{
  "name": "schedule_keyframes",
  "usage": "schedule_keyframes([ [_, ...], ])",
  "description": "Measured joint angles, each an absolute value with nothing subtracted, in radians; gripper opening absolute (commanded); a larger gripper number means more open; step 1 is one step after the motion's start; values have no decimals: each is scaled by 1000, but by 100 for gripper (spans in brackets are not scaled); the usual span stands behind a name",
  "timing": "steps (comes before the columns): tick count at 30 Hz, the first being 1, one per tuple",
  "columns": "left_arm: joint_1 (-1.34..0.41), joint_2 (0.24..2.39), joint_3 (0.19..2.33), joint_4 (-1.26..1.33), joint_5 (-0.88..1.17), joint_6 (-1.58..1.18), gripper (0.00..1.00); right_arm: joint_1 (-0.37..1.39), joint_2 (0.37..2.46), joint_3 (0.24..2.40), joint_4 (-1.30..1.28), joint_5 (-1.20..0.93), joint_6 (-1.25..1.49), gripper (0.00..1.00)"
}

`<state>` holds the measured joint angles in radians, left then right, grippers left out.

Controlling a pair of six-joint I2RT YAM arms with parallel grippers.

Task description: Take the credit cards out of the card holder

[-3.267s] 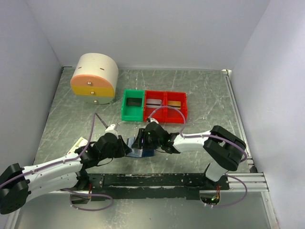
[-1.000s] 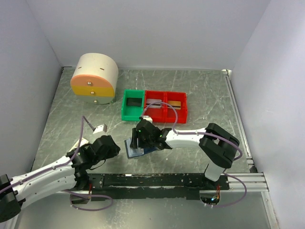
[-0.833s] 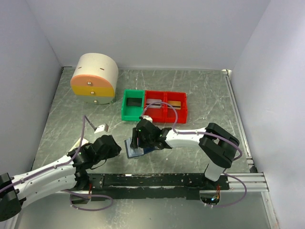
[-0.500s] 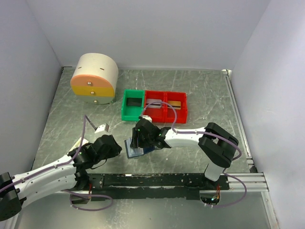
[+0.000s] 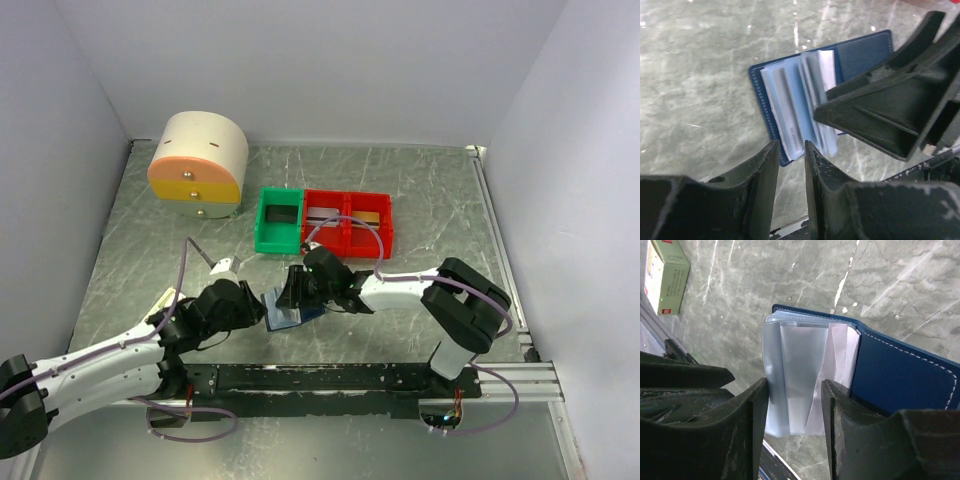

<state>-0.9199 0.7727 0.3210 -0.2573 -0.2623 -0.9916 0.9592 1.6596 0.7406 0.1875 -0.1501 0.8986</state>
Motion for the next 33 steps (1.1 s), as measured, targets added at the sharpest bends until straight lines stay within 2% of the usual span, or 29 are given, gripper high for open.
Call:
schedule_keyframes([
  [9,-920,853,321,-107,-162,-941,38,924,1651,668,311,-229,927,44],
  [20,-920,962,321,-67,-140,-939,38,907,1647,639,356,-260,948,44],
  [27,-920,1011,361,-86,-144,-950,28,886,1637,599,405,-298,970,43],
  [33,-920,1012,413,-167,-190,-968,36,872,1637,581,430,-323,989,43],
])
